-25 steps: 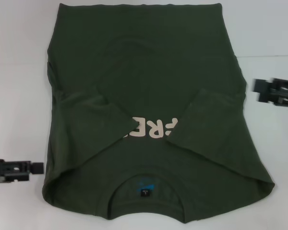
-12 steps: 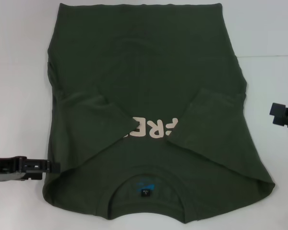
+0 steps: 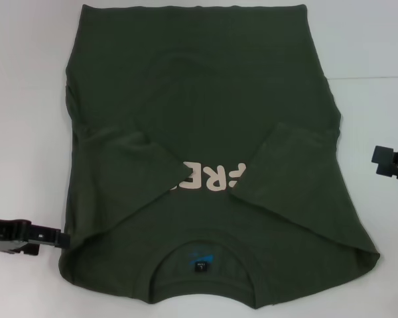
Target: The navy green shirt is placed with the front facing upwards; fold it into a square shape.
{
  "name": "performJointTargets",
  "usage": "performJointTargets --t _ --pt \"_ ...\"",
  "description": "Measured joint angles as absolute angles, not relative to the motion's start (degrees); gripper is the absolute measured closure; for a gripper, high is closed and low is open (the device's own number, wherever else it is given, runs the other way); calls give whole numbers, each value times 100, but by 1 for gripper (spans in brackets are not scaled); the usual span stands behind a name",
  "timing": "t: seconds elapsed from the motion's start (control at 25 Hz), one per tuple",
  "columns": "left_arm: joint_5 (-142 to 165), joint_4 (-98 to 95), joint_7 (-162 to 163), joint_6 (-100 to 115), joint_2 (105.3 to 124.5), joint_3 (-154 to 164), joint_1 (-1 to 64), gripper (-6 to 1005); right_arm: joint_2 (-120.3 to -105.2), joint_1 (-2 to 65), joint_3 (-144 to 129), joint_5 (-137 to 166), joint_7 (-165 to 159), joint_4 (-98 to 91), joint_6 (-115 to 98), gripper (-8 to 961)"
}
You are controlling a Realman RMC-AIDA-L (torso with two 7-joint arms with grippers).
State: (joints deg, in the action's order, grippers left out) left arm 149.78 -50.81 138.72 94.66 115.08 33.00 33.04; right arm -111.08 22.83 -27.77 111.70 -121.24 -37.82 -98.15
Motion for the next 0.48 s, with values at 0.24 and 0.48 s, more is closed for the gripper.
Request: performJointTargets --t 0.24,0.48 --pt "15007 -5049 14076 9376 11539 3654 3379 162 -11108 2288 -2783 11169 -12121 -3779 -9802 8" --pt "15011 -5018 14146 9343 11568 3743 3405 162 -11109 2287 -2804 11166 -12114 -3779 -9798 9"
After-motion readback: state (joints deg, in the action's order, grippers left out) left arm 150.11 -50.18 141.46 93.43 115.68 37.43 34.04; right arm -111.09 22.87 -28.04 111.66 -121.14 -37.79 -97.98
